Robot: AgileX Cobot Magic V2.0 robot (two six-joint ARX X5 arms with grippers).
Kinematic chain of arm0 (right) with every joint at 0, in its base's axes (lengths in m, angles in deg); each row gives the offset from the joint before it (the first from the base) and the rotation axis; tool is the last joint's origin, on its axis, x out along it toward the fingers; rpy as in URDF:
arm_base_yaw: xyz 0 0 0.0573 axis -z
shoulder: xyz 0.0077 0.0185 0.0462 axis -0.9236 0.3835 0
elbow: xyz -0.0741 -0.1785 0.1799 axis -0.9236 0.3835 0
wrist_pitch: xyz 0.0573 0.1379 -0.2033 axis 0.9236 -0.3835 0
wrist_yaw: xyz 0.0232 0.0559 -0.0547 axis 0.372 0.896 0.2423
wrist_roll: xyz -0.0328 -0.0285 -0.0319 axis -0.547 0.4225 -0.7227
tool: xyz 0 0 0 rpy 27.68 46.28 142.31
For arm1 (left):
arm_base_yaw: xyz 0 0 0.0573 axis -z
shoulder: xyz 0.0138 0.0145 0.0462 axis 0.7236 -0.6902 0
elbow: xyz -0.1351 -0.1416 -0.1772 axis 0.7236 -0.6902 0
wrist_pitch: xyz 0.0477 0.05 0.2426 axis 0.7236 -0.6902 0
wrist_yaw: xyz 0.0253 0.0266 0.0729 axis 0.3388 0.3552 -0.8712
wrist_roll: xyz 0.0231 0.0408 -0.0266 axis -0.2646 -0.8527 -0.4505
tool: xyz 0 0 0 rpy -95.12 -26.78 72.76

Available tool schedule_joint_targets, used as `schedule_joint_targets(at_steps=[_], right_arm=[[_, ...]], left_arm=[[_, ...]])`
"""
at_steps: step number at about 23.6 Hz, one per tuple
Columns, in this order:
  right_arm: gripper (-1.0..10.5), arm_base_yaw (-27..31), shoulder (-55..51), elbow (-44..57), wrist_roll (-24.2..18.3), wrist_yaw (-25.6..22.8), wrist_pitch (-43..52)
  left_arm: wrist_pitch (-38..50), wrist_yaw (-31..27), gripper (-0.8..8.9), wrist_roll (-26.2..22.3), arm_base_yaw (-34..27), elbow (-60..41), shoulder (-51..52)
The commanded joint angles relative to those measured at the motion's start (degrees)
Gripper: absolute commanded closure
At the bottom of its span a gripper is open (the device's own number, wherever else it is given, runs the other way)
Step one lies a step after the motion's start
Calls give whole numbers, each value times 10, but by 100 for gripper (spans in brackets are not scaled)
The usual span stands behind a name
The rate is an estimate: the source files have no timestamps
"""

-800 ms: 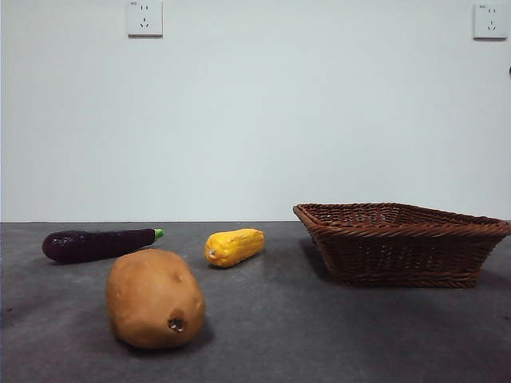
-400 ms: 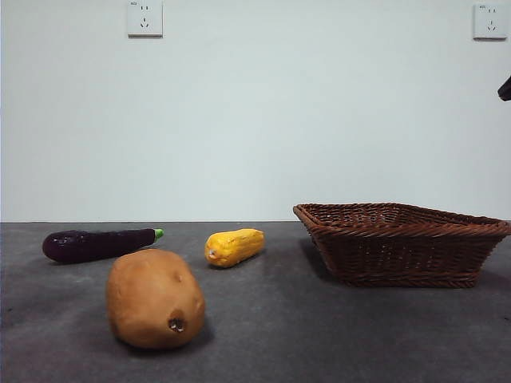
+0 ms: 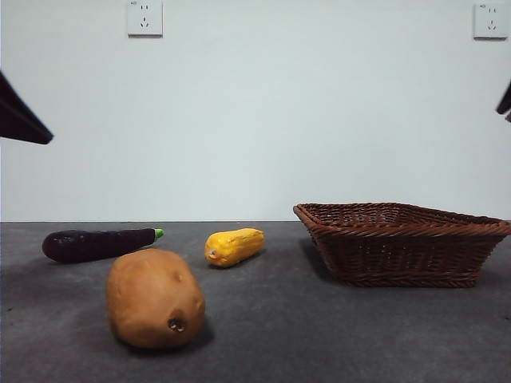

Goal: Help me put the vegetables on the table into the basket

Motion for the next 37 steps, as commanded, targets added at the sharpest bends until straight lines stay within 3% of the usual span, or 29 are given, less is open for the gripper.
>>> schedule_joint_targets(at_steps=[1,3,15,24,29,30,35,37], right_arm=[[408,0,27,-15,-8,-2,2],[341,0,58,-28,-10,-7,2],[347,0,324,-195,-46,-64,-1],[351,0,497,-355,-66,-70,-31],[354,0,554,-378,-66,-70,-39],[370,0,560,-378,-66,-70,-41],[962,0,574,-378,-71,-69,-40],[963,0,574,-378,-70,-70,-40]], left_arm=[[-7,2,817,-43,2,37,-41],[-3,-3,817,-43,2,66,-63],[16,-17,817,-82,2,111,-83],[17,-17,817,-99,2,111,-91],[16,-17,817,-102,2,111,-91],[16,-17,817,-102,2,111,-91],[16,-17,817,-104,2,111,-91],[16,-17,817,-105,2,111,-91]])
